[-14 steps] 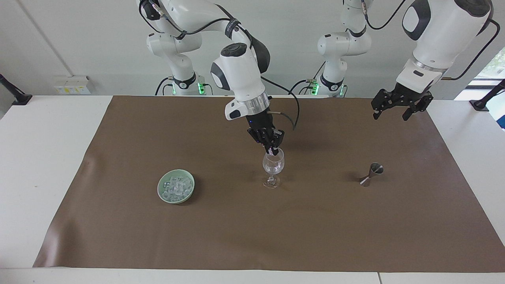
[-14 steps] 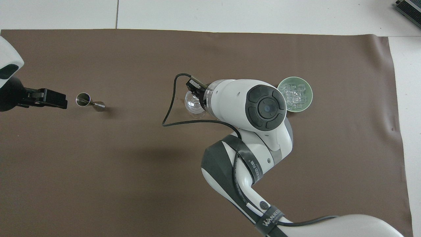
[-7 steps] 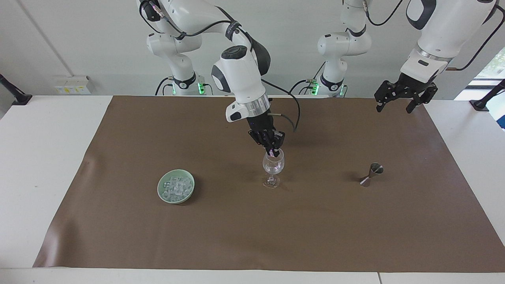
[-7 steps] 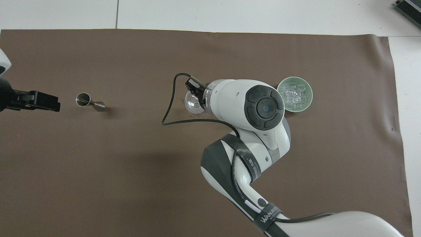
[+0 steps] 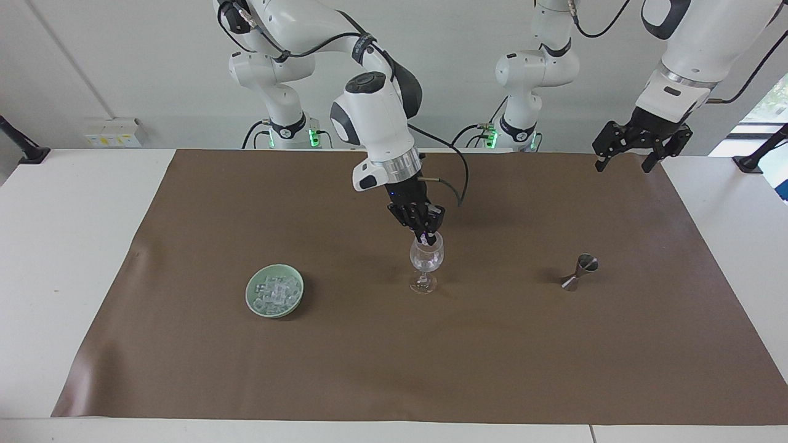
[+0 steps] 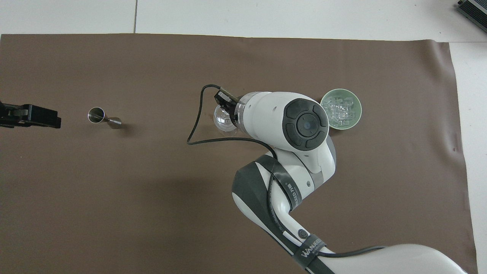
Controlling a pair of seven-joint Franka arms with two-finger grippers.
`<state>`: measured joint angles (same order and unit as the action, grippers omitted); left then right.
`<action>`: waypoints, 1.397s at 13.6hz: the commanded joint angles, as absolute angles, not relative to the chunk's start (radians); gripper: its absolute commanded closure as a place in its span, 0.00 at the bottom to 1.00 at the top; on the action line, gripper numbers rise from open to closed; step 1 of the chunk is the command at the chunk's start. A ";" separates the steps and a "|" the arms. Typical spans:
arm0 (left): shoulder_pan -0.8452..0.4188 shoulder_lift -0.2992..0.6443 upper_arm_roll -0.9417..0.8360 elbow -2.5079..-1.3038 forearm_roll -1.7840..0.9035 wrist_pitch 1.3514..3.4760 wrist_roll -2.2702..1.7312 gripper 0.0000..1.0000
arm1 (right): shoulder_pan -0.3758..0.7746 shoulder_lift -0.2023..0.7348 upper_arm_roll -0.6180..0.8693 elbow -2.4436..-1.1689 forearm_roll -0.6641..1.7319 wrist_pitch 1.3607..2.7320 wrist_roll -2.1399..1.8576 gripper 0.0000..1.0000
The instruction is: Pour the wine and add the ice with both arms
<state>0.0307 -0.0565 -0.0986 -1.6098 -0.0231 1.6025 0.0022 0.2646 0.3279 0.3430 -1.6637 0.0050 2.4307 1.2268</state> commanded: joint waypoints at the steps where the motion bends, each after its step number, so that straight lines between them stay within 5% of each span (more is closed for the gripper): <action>1: 0.023 -0.067 -0.086 -1.608 -0.014 1.582 0.009 0.00 | 0.259 0.333 0.350 -1.661 0.008 2.444 1.216 0.87; 6: 0.023 -0.089 -0.089 -1.606 -0.014 1.578 0.008 0.00 | 0.259 0.333 0.350 -1.658 0.008 2.442 1.238 0.71; 13: 0.023 -0.089 -0.089 -1.606 -0.014 1.578 0.008 0.00 | 0.259 0.331 0.348 -1.658 0.008 2.433 1.236 0.68; 19: 0.023 -0.089 -0.089 -1.605 -0.015 1.578 0.008 0.00 | 0.207 0.264 0.344 -1.578 0.003 2.183 1.124 0.69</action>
